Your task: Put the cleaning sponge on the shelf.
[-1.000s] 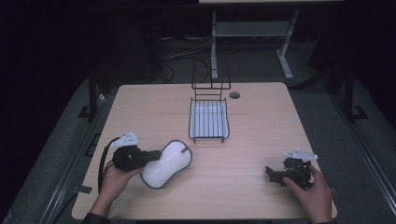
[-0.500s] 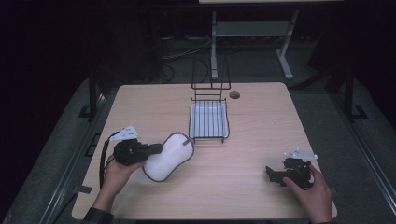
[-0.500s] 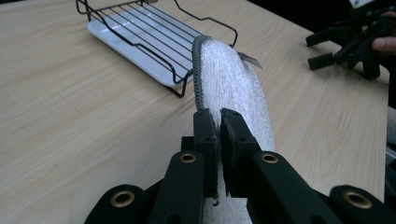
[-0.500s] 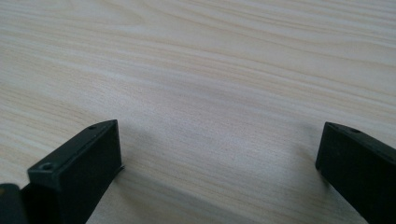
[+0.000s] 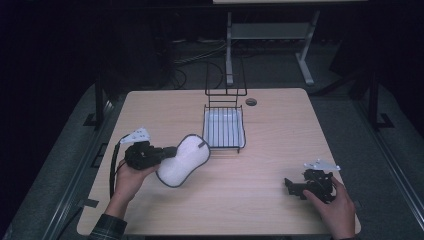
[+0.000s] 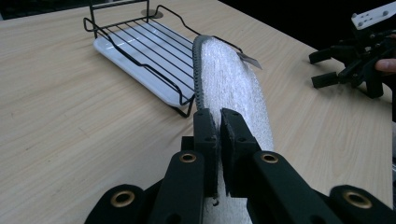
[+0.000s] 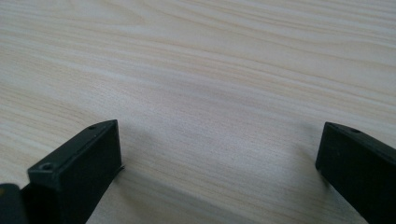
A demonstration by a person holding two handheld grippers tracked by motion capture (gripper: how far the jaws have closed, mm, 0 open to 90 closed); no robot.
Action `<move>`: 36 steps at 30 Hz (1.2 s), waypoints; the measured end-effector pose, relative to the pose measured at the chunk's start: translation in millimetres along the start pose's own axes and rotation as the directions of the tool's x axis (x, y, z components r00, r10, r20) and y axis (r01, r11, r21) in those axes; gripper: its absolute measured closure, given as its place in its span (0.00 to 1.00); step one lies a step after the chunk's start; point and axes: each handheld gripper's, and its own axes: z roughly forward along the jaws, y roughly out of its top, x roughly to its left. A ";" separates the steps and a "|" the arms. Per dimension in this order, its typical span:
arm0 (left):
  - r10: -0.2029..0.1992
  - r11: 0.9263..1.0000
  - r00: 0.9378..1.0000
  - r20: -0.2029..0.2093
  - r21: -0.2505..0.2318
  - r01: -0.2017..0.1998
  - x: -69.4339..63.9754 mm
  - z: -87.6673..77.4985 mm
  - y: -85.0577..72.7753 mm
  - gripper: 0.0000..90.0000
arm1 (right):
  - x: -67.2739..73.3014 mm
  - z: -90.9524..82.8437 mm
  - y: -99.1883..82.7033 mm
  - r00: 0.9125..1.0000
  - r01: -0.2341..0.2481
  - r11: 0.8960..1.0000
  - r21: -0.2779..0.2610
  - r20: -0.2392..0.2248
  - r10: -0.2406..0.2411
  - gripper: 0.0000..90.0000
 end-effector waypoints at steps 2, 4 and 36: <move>0.001 1.000 1.000 0.001 -0.002 -0.001 1.5 1.0 2.0 0.95 | 0.0 0.0 0.0 1.000 0.000 1.000 0.000 0.000 0.000 0.00; 0.000 1.000 1.000 -0.002 -0.011 0.000 2.1 2.4 4.6 0.95 | 0.0 0.0 0.0 1.000 0.000 1.000 0.000 0.000 0.000 0.00; 0.024 0.996 0.998 -0.049 -0.083 -0.028 14.8 42.5 45.3 0.95 | -0.1 0.0 0.0 1.000 0.001 1.000 0.000 0.000 -0.001 0.00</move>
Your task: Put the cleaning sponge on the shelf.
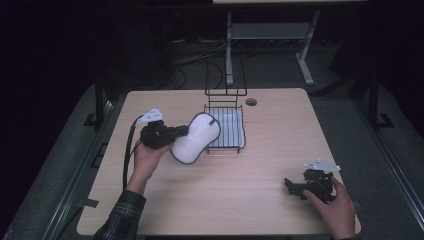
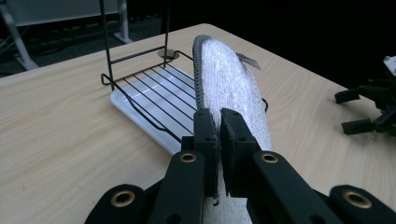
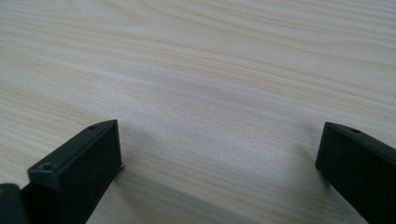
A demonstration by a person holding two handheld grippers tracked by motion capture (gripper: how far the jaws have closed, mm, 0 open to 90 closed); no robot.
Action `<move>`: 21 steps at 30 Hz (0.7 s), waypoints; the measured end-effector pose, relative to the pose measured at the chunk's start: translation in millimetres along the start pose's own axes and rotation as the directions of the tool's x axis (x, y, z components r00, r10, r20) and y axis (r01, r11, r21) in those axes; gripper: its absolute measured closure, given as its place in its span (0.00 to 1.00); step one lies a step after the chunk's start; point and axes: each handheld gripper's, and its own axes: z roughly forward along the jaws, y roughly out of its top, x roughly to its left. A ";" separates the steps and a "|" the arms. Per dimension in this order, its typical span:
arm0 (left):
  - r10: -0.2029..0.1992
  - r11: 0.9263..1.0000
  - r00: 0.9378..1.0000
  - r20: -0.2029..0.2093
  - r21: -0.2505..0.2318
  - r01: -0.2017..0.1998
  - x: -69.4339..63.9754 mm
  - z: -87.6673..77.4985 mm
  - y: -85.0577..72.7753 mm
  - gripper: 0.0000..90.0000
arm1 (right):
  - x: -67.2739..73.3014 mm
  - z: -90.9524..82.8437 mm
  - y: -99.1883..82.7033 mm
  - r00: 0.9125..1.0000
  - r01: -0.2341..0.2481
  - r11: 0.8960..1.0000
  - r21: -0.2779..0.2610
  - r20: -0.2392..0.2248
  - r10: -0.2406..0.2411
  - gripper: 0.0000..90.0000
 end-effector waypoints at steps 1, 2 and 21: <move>0.000 1.000 1.000 -0.002 -0.008 0.000 0.2 1.8 0.9 0.95 | 0.1 0.0 0.0 1.000 -0.002 1.000 0.000 -0.001 0.002 0.00; -0.003 1.000 1.000 -0.003 -0.011 0.003 0.7 3.6 1.7 0.95 | 0.1 0.0 0.0 1.000 -0.001 1.000 0.000 0.000 0.001 0.00; -0.008 1.000 0.999 -0.033 -0.024 0.007 10.9 42.4 14.6 0.95 | 0.0 0.0 0.0 1.000 -0.001 1.000 0.000 0.000 0.001 0.00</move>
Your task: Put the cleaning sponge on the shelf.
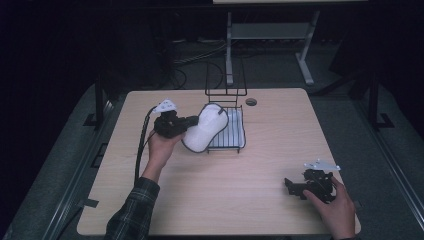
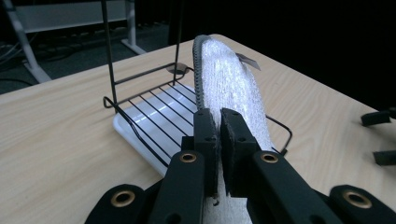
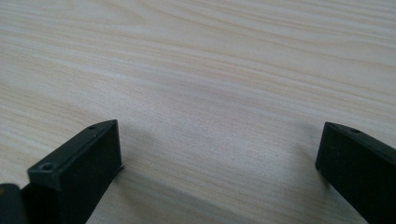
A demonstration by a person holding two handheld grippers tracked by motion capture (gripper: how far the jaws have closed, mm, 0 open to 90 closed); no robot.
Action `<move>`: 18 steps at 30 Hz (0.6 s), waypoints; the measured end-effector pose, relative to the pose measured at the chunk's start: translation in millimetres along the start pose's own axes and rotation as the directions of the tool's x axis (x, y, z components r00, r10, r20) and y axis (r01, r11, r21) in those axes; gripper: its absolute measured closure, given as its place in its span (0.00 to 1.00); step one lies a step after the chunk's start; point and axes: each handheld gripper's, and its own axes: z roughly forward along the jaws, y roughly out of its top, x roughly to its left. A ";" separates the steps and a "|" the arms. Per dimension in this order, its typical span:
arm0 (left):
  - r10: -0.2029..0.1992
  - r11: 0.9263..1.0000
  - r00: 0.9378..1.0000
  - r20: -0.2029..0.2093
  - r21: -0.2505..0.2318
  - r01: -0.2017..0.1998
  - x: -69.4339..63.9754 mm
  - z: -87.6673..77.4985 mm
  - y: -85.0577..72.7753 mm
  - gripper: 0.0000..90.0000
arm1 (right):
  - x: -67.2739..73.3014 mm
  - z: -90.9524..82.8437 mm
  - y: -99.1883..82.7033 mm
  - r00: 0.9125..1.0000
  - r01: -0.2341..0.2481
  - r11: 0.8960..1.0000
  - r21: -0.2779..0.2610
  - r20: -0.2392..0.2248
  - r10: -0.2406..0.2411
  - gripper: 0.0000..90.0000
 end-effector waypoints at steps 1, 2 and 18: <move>-0.004 1.000 1.000 -0.001 -0.002 0.004 0.3 1.8 0.4 0.95 | 0.0 0.0 0.0 1.000 0.000 1.000 0.000 0.000 0.000 0.00; -0.002 1.000 1.000 -0.007 -0.006 0.002 1.0 4.6 1.0 0.95 | 0.2 -0.1 0.0 1.000 -0.002 1.000 0.001 0.000 0.002 0.00; -0.027 1.000 0.999 -0.019 0.001 0.027 6.9 42.9 9.8 0.95 | 0.0 0.0 0.0 1.000 0.000 1.000 0.000 0.000 0.000 0.00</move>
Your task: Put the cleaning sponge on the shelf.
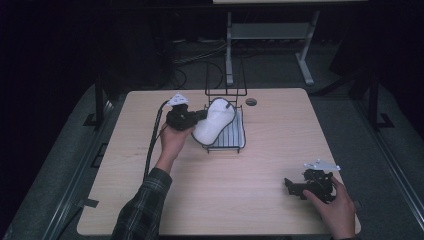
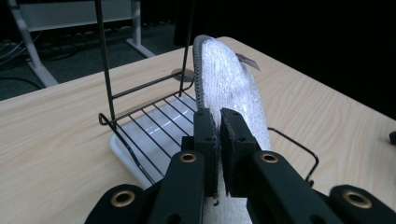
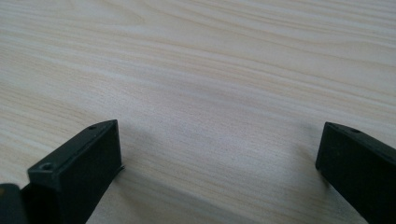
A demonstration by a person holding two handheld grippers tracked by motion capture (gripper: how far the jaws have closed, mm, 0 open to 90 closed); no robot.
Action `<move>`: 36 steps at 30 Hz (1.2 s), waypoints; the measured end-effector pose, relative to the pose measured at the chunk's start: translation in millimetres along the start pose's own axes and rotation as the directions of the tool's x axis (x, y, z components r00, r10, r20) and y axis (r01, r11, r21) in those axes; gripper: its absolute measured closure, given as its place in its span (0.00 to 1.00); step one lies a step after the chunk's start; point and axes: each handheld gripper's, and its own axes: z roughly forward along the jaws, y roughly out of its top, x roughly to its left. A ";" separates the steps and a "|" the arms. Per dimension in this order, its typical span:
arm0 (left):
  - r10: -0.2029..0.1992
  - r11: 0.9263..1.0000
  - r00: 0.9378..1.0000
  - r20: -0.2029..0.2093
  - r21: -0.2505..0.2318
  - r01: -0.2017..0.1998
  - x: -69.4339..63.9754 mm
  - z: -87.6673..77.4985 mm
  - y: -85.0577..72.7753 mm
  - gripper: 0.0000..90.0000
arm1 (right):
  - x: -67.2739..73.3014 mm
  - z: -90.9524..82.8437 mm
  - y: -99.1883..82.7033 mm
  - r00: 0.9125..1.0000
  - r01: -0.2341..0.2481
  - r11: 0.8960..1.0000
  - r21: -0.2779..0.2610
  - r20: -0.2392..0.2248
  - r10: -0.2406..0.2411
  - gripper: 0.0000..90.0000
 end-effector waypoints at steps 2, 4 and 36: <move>-0.004 1.000 1.000 -0.002 0.002 0.004 1.7 3.3 0.6 0.95 | 0.0 0.0 0.0 1.000 0.000 1.000 0.000 0.000 0.000 0.00; -0.016 1.000 1.000 0.001 -0.008 0.016 3.7 7.2 0.5 0.95 | 0.0 0.0 0.0 1.000 0.000 1.000 0.000 0.000 0.000 0.00; -0.091 0.994 0.995 -0.040 0.055 0.093 20.0 43.6 -10.9 0.91 | 0.1 0.0 0.0 1.000 -0.001 1.000 0.001 -0.001 0.001 0.00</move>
